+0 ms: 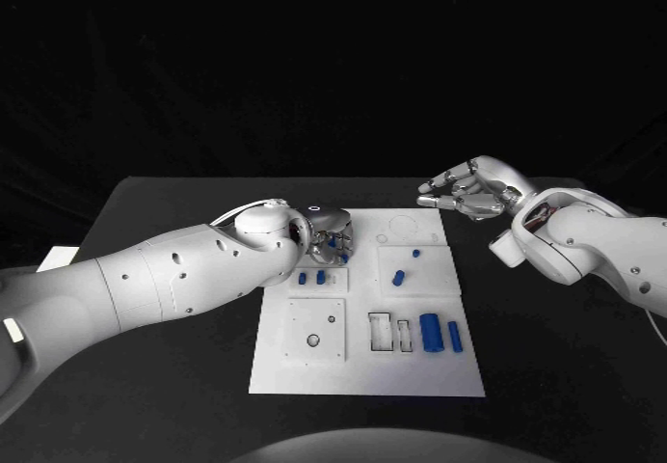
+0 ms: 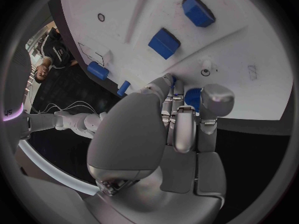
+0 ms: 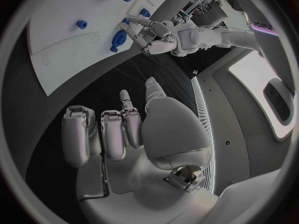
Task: Assemble the parts on the task board
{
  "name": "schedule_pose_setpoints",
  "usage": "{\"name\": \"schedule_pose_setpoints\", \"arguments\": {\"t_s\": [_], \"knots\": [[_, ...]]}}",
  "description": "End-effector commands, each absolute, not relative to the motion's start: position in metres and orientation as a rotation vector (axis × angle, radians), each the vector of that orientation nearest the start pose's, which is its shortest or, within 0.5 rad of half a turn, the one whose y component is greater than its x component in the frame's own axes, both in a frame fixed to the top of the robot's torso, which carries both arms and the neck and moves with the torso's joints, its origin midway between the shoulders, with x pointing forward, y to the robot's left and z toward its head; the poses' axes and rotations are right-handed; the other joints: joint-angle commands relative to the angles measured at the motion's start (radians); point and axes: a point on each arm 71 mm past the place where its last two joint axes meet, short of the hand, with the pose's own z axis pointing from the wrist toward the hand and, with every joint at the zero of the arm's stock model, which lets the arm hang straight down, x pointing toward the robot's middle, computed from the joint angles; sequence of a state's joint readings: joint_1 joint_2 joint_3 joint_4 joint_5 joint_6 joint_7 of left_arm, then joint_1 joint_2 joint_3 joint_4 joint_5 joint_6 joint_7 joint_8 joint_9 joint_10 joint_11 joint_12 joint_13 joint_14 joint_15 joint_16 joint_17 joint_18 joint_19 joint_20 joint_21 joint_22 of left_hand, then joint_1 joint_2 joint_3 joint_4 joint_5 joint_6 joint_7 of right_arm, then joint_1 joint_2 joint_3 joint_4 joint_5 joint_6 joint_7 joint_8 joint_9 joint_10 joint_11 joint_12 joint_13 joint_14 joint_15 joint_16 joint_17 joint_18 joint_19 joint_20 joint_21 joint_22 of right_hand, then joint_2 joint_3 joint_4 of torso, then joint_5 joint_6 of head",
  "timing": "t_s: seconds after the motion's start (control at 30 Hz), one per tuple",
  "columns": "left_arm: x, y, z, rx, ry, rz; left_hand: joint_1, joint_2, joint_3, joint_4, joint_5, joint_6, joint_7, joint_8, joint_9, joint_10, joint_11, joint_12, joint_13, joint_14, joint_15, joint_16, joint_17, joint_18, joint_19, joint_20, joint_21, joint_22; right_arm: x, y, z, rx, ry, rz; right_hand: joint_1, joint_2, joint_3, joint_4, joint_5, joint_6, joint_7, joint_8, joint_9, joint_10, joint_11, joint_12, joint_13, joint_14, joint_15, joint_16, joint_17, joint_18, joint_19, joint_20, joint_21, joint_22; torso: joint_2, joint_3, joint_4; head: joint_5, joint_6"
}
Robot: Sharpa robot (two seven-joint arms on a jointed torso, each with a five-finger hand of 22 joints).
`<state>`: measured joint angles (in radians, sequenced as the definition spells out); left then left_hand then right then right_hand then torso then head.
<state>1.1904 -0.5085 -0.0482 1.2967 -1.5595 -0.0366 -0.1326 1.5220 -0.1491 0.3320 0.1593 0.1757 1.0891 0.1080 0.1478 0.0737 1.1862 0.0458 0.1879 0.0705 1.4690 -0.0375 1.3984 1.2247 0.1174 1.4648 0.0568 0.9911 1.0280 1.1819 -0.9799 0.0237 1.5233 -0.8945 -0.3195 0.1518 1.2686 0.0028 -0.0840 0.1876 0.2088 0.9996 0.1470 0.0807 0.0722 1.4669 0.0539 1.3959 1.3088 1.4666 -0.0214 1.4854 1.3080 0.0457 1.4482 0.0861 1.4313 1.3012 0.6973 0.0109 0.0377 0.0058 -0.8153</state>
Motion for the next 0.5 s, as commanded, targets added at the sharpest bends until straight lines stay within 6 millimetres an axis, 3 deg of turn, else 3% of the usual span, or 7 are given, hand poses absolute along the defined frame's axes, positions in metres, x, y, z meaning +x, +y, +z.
{"name": "schedule_pose_setpoints", "arguments": {"t_s": [0.03, 0.27, 0.5], "knots": [[0.5025, 0.0853, -0.2238, 0.442, 1.912, -0.630, 0.002, 0.005, 0.019, -0.007, -0.010, 0.017, 0.001, -0.002, 0.003, 0.019, -0.002, -0.005, 0.003, 0.042, -0.004, 0.005, -0.001, 0.000, 0.029, -0.002, -0.002, 0.003, 0.4860, -0.2649, -0.1638, 0.322, 1.618, 1.002, 0.005, 0.004, -0.006, -0.002, 0.006, -0.002, -0.007, 0.006, 0.002, 0.018, 0.000, -0.002, 0.155, 0.070, 0.000, -0.004, 0.094, 0.012, -0.004, -0.003, -0.003, 0.000, 0.000, -0.0001, 0.0001, -0.001, 0.001], [0.5037, 0.0854, -0.2215, 0.423, 1.873, -0.625, 0.012, 0.021, 0.069, -0.040, -0.022, 0.053, 0.002, 0.001, 0.008, 0.058, -0.004, -0.013, 0.009, 0.043, -0.006, 0.010, 0.002, -0.002, 0.031, -0.005, 0.003, 0.010, 0.4860, -0.2646, -0.1638, 0.321, 1.618, 1.003, 0.005, 0.004, -0.006, -0.002, 0.006, -0.002, -0.007, 0.006, 0.002, 0.018, 0.000, -0.002, 0.155, 0.070, 0.000, -0.004, 0.094, 0.012, -0.004, -0.003, -0.003, 0.000, 0.000, -0.0004, 0.0000, 0.000, 0.002], [0.5033, 0.0867, -0.2159, 0.387, 1.822, -0.660, -0.010, 0.010, 0.112, -0.067, -0.026, 0.058, 0.007, -0.014, 0.004, 0.067, 0.000, -0.041, 0.010, 0.042, -0.002, 0.012, 0.000, -0.002, 0.030, -0.004, 0.002, 0.013, 0.4861, -0.2643, -0.1639, 0.320, 1.618, 1.005, 0.005, 0.004, -0.006, -0.002, 0.006, -0.002, -0.007, 0.006, 0.002, 0.018, 0.000, -0.002, 0.155, 0.070, 0.000, -0.004, 0.094, 0.012, -0.004, -0.003, -0.003, 0.000, -0.001, -0.0007, 0.0000, -0.001, 0.005]]}}
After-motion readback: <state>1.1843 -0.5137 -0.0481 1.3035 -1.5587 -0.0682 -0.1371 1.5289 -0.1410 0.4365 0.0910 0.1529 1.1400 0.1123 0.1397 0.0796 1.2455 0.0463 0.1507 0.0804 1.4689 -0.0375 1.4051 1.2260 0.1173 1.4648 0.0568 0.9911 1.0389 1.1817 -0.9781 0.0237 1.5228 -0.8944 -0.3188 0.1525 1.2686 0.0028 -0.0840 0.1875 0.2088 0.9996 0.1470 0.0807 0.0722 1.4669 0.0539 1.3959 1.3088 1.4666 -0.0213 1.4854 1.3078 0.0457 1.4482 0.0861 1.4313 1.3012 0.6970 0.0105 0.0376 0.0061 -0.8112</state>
